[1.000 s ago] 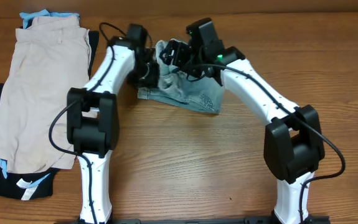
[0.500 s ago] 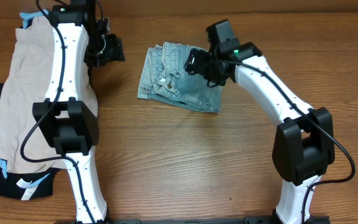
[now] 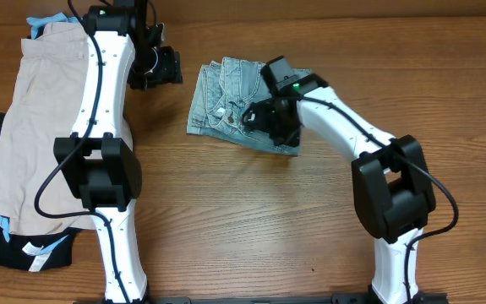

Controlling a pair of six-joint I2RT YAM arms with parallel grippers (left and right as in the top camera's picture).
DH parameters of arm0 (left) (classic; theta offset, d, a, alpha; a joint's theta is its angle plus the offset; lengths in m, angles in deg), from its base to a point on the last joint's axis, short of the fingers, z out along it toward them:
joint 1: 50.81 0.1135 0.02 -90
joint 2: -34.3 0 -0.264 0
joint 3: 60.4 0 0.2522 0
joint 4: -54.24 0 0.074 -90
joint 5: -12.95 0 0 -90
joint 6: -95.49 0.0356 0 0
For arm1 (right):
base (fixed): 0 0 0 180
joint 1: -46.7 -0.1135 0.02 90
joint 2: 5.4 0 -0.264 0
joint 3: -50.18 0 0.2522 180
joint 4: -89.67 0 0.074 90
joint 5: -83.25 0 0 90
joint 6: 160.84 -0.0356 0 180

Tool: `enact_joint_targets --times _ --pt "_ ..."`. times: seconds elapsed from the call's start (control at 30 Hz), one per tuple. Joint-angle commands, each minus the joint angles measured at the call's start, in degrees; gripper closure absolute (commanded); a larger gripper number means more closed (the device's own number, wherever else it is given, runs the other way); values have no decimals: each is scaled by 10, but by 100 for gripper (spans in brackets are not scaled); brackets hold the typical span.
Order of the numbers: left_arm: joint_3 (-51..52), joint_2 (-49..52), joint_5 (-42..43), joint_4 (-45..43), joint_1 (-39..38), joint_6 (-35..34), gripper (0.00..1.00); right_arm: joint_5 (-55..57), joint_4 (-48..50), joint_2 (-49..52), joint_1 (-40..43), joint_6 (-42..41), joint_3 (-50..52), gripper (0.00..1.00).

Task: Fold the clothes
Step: 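Drag the folded shorts with the right gripper to the far right corner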

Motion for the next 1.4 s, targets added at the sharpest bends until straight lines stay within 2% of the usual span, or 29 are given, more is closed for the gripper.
enact_joint_targets --times 0.0,0.17,0.27,0.37,0.47,0.5,0.63,0.8,0.97,1.23,1.37 --pt "-4 -5 -3 -1 -1 11 31 26 -22 10 68 33 5 11" --pt "-4 -5 -3 -3 -1 11 31 104 -42 13 131 71 6 11" --pt "-4 -4 -3 -2 -1 11 31 185 -37 15 170 74 6 8" --pt "-4 -4 -3 0 -3 11 30 210 -17 15 222 74 5 7" --pt "-4 -4 -3 -1 -5 11 29 124 -19 15 277 99 -11 6" --pt "-4 -4 -3 -1 -7 11 29 76 -34 14 293 113 -26 12" --pt "-4 -4 -3 -6 -11 11 27 -18 -101 -2 321 116 -91 15" --pt "-4 -4 -3 -12 -16 11 25 -69 -170 -38 299 101 -122 10" --pt "-4 -4 -3 -11 -16 11 25 -57 -216 -38 244 63 -98 10" --pt "-4 -4 -3 -11 -16 11 25 17 -150 -38 162 -10 18 10" --pt "-4 -4 -3 -9 -16 11 25 34 -103 -38 142 -19 83 11"
